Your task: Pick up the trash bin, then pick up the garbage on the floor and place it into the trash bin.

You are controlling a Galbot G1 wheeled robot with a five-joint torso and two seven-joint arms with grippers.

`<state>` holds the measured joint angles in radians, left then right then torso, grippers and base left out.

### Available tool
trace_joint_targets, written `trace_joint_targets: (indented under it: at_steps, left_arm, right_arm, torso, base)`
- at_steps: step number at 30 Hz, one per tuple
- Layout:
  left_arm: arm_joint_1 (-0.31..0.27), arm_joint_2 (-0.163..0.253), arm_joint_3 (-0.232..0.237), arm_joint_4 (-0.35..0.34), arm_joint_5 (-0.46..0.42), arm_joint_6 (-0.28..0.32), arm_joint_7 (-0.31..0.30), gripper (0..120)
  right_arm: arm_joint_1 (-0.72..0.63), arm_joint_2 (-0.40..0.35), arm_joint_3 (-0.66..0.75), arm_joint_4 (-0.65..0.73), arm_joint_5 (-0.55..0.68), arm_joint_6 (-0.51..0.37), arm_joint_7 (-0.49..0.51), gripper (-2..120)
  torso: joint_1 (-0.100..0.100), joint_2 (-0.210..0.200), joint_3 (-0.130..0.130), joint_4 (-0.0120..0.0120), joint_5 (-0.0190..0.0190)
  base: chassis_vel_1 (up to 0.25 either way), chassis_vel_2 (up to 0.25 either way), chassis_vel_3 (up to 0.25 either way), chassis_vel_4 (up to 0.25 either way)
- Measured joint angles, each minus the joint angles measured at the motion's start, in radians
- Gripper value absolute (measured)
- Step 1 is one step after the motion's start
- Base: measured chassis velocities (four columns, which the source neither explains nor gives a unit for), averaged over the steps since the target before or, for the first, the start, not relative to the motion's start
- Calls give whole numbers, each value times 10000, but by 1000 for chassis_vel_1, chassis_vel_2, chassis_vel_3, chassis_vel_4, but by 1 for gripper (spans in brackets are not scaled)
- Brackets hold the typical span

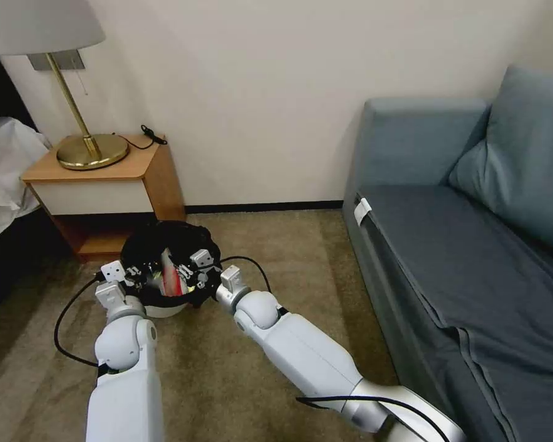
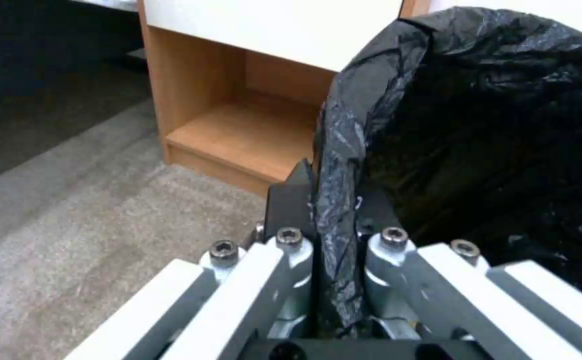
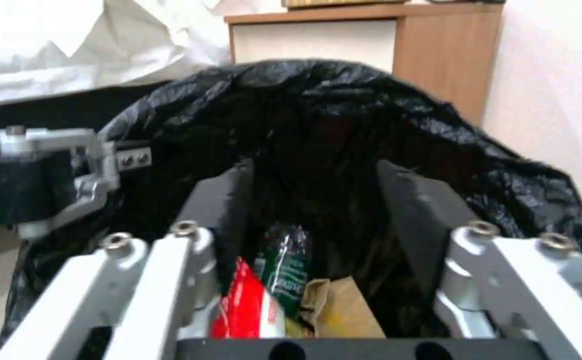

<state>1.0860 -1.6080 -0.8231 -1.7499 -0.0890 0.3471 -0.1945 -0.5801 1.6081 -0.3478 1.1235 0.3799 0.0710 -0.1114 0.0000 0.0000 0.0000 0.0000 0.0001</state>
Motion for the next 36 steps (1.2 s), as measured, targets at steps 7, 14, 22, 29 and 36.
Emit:
trace_joint_targets:
  at_steps: [7,14,22,29,36]
  left_arm:
    - [-20,0,-72,154,-21,-25,0,4]
    - [-140,0,-286,426,-154,-123,35,4]
    - [-433,120,-578,774,-649,-130,42,4]
    - [-843,270,-1143,1414,-1650,-135,-603,4]
    - [-1365,483,-1362,2308,-3842,-146,-2279,4]
  right_arm:
    - [66,1,942,912,124,-78,98,82]
    - [-58,-109,2956,2548,98,-191,199,99]
    - [-1252,-878,4870,3576,-103,-99,98,100]
    - [-3236,-1076,5964,3987,180,282,-324,100]
    - [-4192,-1206,6294,4284,312,597,-625,100]
  torso:
    - [0,-1,0,1,-1]
    - [0,0,0,2,1]
    - [0,0,0,-2,1]
    - [0,0,0,-4,0]
    - [0,0,0,1,-1]
  base:
    - [0,0,0,0]
    - [0,0,0,0]
    - [0,0,0,0]
    - [0,0,0,0]
    - [0,0,0,0]
